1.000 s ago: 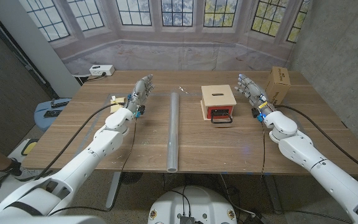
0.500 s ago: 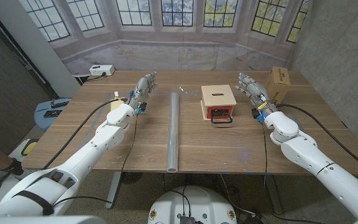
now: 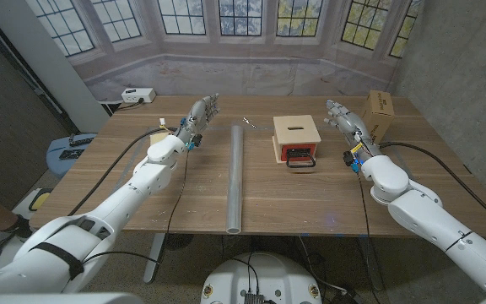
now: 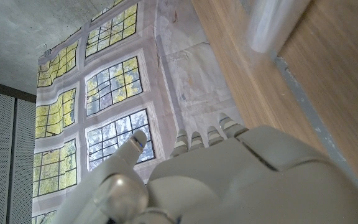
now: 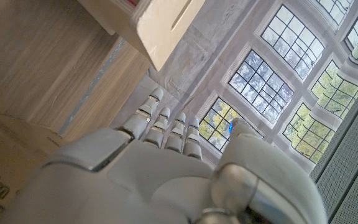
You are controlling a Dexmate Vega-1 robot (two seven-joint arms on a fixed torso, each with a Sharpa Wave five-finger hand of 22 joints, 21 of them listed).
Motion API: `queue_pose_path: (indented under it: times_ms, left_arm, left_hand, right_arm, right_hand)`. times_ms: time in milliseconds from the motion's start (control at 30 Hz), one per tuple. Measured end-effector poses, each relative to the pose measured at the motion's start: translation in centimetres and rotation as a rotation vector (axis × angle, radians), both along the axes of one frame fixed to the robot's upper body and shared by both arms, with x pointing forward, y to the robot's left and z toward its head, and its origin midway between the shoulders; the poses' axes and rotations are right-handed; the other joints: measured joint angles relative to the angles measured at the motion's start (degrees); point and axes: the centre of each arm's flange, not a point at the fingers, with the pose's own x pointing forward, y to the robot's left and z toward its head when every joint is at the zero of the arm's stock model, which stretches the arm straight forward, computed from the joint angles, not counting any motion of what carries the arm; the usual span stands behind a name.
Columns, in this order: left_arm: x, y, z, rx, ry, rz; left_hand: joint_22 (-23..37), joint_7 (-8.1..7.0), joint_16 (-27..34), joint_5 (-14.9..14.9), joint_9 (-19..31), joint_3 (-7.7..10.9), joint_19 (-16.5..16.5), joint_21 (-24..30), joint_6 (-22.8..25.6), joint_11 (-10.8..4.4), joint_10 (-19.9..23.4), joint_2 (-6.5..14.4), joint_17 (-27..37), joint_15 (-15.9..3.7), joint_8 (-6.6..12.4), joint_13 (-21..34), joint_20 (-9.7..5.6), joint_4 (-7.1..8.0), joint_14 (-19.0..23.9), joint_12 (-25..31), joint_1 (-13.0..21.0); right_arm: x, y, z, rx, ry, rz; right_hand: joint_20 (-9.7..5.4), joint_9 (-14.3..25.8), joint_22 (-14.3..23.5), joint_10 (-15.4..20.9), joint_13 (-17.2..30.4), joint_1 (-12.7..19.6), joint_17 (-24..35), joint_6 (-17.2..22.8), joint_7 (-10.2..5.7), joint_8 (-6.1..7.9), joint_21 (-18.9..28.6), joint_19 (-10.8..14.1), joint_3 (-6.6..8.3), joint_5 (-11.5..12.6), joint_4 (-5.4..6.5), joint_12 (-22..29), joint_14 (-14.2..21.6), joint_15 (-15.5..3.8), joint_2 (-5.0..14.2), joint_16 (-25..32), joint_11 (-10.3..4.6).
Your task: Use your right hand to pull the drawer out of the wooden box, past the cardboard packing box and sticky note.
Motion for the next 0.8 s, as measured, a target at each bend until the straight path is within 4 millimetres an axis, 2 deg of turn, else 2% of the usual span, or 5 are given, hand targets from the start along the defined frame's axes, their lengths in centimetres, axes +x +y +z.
queue_pose_path:
  times_ms: [367, 633, 667, 800]
  left_arm:
    - [0.5, -0.8, 0.6, 0.04, -0.005, -0.031]
    - [0.5, -1.9, 1.9, 0.086, -0.033, -0.058]
    - [0.6, -2.2, 2.6, 0.092, -0.04, -0.06]
    - [0.7, -2.7, 3.4, 0.105, -0.05, -0.067]
  left_hand:
    - [0.0, 0.0, 0.0, 0.0, 0.0, 0.1, 0.0, 0.0, 0.0, 0.0, 0.0, 0.1, 0.0, 0.0, 0.0, 0.0, 0.0, -0.38, 0.0, 0.0, 0.4]
    - [0.0, 0.0, 0.0, 0.0, 0.0, -0.06, 0.0, 0.0, 0.0, 0.0, 0.0, 0.1, 0.1, 0.23, 0.0, 0.0, 0.02, -0.54, 0.2, 0.0, 0.4]
    - [0.0, 0.0, 0.0, 0.0, 0.0, -0.06, 0.2, 0.0, 0.0, 0.0, 0.0, 0.0, 0.1, 0.26, 0.0, 0.0, 0.22, -0.54, 0.3, 0.0, 0.4]
    - [0.0, -0.21, 0.0, 0.0, 0.0, -0.22, 0.3, 0.0, -0.2, 0.0, 0.0, -0.2, 0.1, 0.31, 0.0, 0.0, 0.32, -0.7, 0.3, 0.0, 0.6]
  right_arm:
    - [-1.9, 0.9, -0.1, -0.1, 0.018, -0.138]
    - [-3.4, 2.5, 0.2, -0.146, 0.009, -0.154]
    - [-3.1, 2.0, -0.2, -0.172, 0.03, -0.208]
    - [-3.1, 1.7, -0.5, -0.202, 0.051, -0.258]
  right_hand:
    - [0.0, 0.0, 0.0, 0.0, 0.0, 0.0, 0.0, 0.2, 0.21, 0.0, 0.0, 0.0, 0.17, 0.0, -0.16, 0.0, 0.0, 0.03, 0.0, 0.0, 0.0]
    - [0.0, 0.0, 0.0, 0.0, 0.0, 0.0, 0.0, 0.2, 0.21, 0.0, 0.0, 0.0, 0.17, 0.0, -0.16, 0.0, 0.0, 0.03, 0.0, 0.0, 0.0]
    - [0.0, 0.0, 0.0, 0.0, 0.0, 0.0, 0.0, 0.2, 0.21, 0.0, 0.0, 0.0, 0.13, 0.0, -0.19, 0.0, 0.0, 0.03, 0.0, 0.0, 0.0]
    - [0.12, 0.0, 0.0, 0.0, 0.0, 0.0, 0.0, 0.2, 0.21, 0.0, 0.0, -0.1, 0.0, -0.1, -0.32, 0.0, 0.0, 0.03, 0.0, 0.0, 0.0]
